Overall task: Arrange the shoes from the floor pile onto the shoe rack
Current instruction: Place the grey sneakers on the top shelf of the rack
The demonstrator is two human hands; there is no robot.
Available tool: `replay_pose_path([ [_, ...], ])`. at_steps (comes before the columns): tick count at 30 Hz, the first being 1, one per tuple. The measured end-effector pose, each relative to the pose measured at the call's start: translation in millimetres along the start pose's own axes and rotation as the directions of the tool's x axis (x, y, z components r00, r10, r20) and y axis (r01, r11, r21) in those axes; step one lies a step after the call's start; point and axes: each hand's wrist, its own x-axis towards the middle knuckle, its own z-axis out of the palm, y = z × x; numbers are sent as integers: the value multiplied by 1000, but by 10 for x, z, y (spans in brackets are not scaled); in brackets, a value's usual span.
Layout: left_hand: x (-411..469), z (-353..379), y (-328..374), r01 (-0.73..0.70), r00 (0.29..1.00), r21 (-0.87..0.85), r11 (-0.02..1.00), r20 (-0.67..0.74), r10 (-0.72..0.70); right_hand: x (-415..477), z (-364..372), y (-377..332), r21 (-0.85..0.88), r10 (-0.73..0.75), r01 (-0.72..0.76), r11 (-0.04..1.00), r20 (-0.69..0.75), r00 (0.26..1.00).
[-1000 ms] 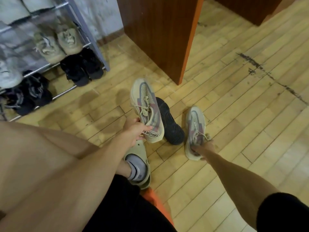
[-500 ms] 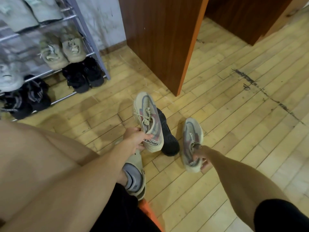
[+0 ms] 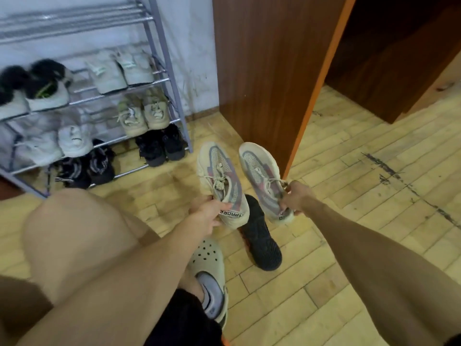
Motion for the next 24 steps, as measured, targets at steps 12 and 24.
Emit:
replay_pose_path([
  [12, -475, -1435, 1498, -402, 880, -3, 916, -277, 386, -233, -327, -2118, 319, -383, 399, 859, -116, 916],
  [24, -468, -2313, 3020, -535, 770, 37, 844, -391, 504, -227, -766, -4040, 438, -604, 587, 681, -119, 788],
])
